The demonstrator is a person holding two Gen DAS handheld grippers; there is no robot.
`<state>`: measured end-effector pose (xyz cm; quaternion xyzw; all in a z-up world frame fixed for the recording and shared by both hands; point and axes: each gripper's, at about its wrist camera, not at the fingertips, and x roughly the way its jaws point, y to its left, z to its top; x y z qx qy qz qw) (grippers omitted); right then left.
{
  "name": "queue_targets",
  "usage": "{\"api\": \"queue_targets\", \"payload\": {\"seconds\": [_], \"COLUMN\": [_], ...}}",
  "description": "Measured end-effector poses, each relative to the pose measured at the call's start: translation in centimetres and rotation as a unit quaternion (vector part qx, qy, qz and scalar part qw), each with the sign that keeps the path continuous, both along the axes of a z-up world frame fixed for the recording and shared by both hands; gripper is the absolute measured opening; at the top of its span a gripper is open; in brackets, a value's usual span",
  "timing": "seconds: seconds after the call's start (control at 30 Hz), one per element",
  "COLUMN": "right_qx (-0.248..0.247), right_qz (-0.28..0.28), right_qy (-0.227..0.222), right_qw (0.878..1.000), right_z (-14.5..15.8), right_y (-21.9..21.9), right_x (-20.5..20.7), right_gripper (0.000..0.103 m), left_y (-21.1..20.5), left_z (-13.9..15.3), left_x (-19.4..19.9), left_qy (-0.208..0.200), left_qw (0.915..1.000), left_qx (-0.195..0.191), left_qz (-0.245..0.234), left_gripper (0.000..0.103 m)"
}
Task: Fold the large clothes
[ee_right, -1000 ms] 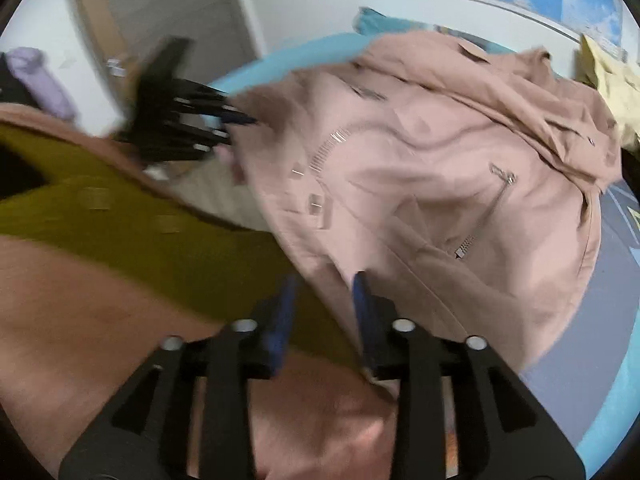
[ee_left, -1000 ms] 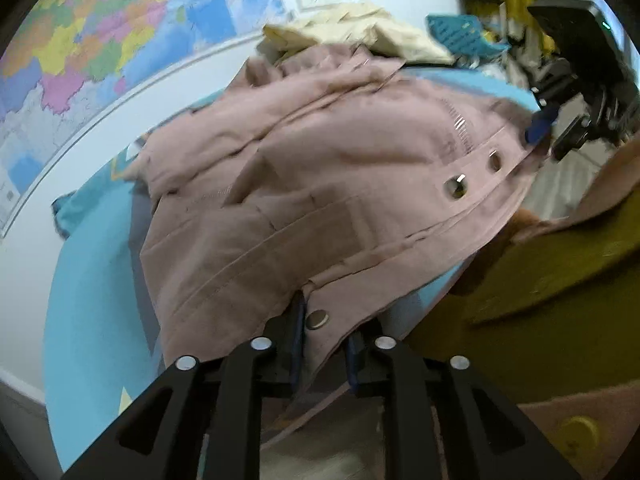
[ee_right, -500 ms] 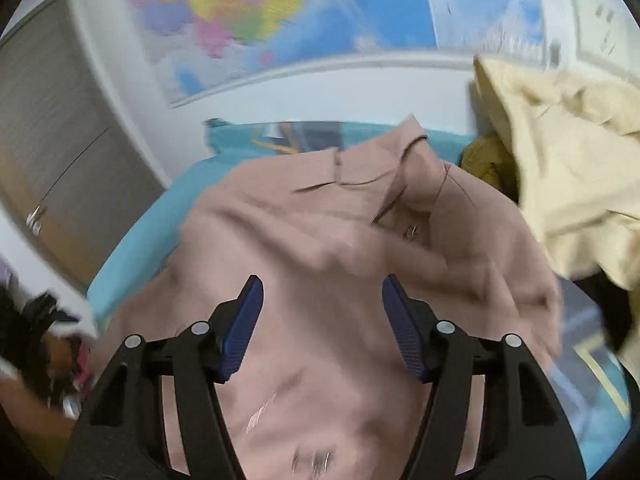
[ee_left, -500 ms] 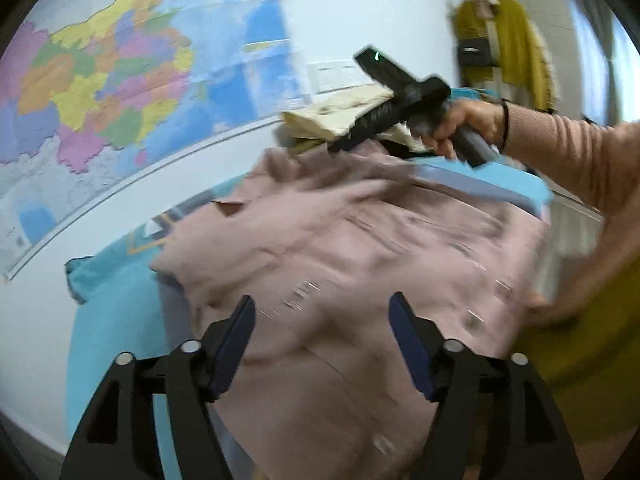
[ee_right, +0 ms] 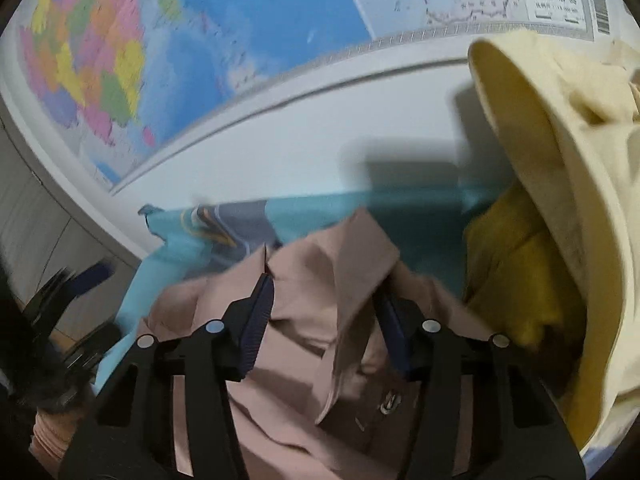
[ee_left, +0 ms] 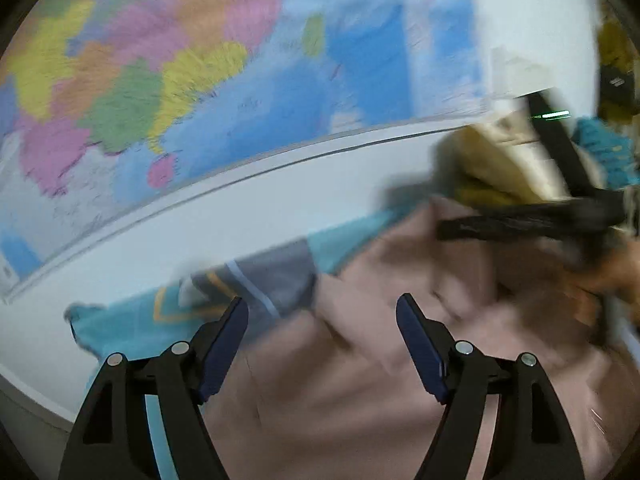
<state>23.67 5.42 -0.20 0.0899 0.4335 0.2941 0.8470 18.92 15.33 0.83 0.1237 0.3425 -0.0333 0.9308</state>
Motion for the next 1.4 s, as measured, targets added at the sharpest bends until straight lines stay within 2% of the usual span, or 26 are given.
{"api": "queue_targets", "payload": {"seconds": [0.03, 0.1, 0.17, 0.2, 0.27, 0.3, 0.37, 0.43, 0.47, 0.5, 0.57, 0.63, 0.67, 0.7, 0.77, 0.83, 0.87, 0.9, 0.93, 1.0, 1.1, 1.17, 1.23, 1.3, 1.33, 1.4], "right_qx": [-0.004, -0.021, -0.028, -0.023, -0.002, 0.013, 0.043, 0.083, 0.088, 0.090, 0.105, 0.074, 0.051, 0.020, -0.033, -0.066, -0.083, -0.093, -0.100, -0.120, -0.111, -0.112, -0.141, -0.190, -0.206, -0.228], "right_qz": [0.000, -0.003, 0.005, 0.017, 0.026, 0.027, 0.013, -0.010, -0.023, -0.027, -0.035, -0.037, -0.036, -0.032, -0.029, -0.022, -0.021, -0.017, -0.018, -0.040, -0.035, 0.006, 0.071, 0.127, 0.152, 0.181], "right_qy": [0.002, 0.010, 0.019, 0.026, 0.018, 0.005, -0.010, -0.031, -0.040, -0.041, -0.040, -0.038, -0.029, -0.018, -0.038, -0.047, -0.051, -0.061, -0.072, -0.108, -0.145, -0.155, -0.155, -0.145, -0.133, -0.112], "right_qw": [1.000, 1.000, 0.999, 0.999, 0.999, 1.000, 0.999, 0.996, 0.995, 0.995, 0.993, 0.996, 0.998, 0.999, 0.998, 0.996, 0.995, 0.994, 0.992, 0.986, 0.982, 0.982, 0.975, 0.963, 0.957, 0.950], "right_z": [0.1, -0.2, -0.5, -0.7, 0.0, 0.6, 1.8, 3.1, 3.3, 3.2, 2.8, 1.6, 0.9, 0.0, -0.2, 0.1, 0.5, 1.0, 1.6, 2.8, 4.2, 4.2, 3.2, 1.3, 0.1, -1.9], "right_y": [0.0, 0.0, 0.1, -0.1, -0.7, -1.2, -3.0, -5.3, -6.0, -6.2, -6.3, -5.5, -5.0, -4.3, -3.7, -3.2, -3.0, -2.7, -2.5, -2.7, -2.8, -1.9, 0.2, 2.7, 3.9, 5.6], "right_x": [0.4, 1.3, 1.9, 2.1, 1.8, 1.6, 1.4, 1.5, 1.9, 2.2, 2.8, 3.2, 3.4, 3.4, 2.4, 1.7, 1.2, 0.6, 0.0, -1.2, -3.3, -4.5, -5.4, -5.7, -5.4, -4.4], "right_gripper": [0.051, 0.047, 0.025, 0.002, 0.002, 0.002, 0.002, 0.002, 0.002, 0.002, 0.002, 0.002, 0.002, 0.001, 0.000, 0.005, 0.006, 0.011, 0.027, 0.055, 0.055, 0.055, 0.053, 0.051, 0.047, 0.046], "left_y": [0.1, 0.4, 0.5, 0.5, 0.5, 0.6, 1.2, 1.7, 2.1, 2.4, 2.7, 2.7, 2.2, 1.9, 1.8, 2.0, 2.4, 2.6, 2.8, 2.9, 2.3, 2.0, 1.7, 1.2, 1.3, 1.7], "left_z": [-0.8, -2.6, -5.3, -6.5, -8.1, -8.1, -6.5, -3.9, -1.8, -0.1, 2.0, 2.4, 1.6, 0.4, -2.1, -3.5, -4.1, -4.2, -4.0, -3.7, -3.5, -3.6, -3.5, -3.2, -3.0, -2.8], "left_x": [2.5, 6.2, 9.5, 10.4, 11.1, 10.9, 9.6, 7.9, 6.8, 6.1, 5.6, 5.2, 5.2, 5.5, 5.9, 5.5, 5.1, 4.9, 4.5, 4.0, 3.5, 3.3, 3.1, 1.9, 1.6, 1.3], "left_qy": [0.019, 0.072, 0.134, 0.157, 0.193, 0.198, 0.165, 0.112, 0.068, 0.030, -0.010, -0.035, -0.030, -0.011, 0.037, 0.047, 0.055, 0.058, 0.059, 0.057, 0.048, 0.048, 0.046, 0.037, 0.034, 0.030], "left_qw": [0.9997, 0.9972, 0.9905, 0.9872, 0.9810, 0.9794, 0.9836, 0.9890, 0.9916, 0.9927, 0.9920, 0.9909, 0.9928, 0.9950, 0.9959, 0.9967, 0.9969, 0.9965, 0.9957, 0.9949, 0.9953, 0.9956, 0.9955, 0.9962, 0.9965, 0.9973], "left_qx": [0.003, -0.004, -0.002, 0.001, -0.015, -0.037, -0.073, -0.094, -0.105, -0.113, -0.123, -0.125, -0.108, -0.089, -0.068, -0.046, -0.038, -0.042, -0.047, -0.048, -0.026, -0.013, -0.012, -0.011, -0.014, -0.019], "left_qz": [0.017, 0.021, 0.029, 0.029, 0.009, -0.002, -0.012, -0.025, -0.031, -0.032, -0.027, -0.036, -0.042, -0.043, -0.046, -0.048, -0.042, -0.044, -0.053, -0.068, -0.079, -0.079, -0.082, -0.078, -0.076, -0.064], "left_gripper": [0.074, 0.075, 0.075, 0.073, 0.041, 0.018, 0.013, 0.010, 0.009, 0.005, 0.001, 0.001, 0.001, 0.002, 0.002, 0.005, 0.011, 0.024, 0.035, 0.046, 0.049, 0.050, 0.053, 0.057, 0.058, 0.059]}}
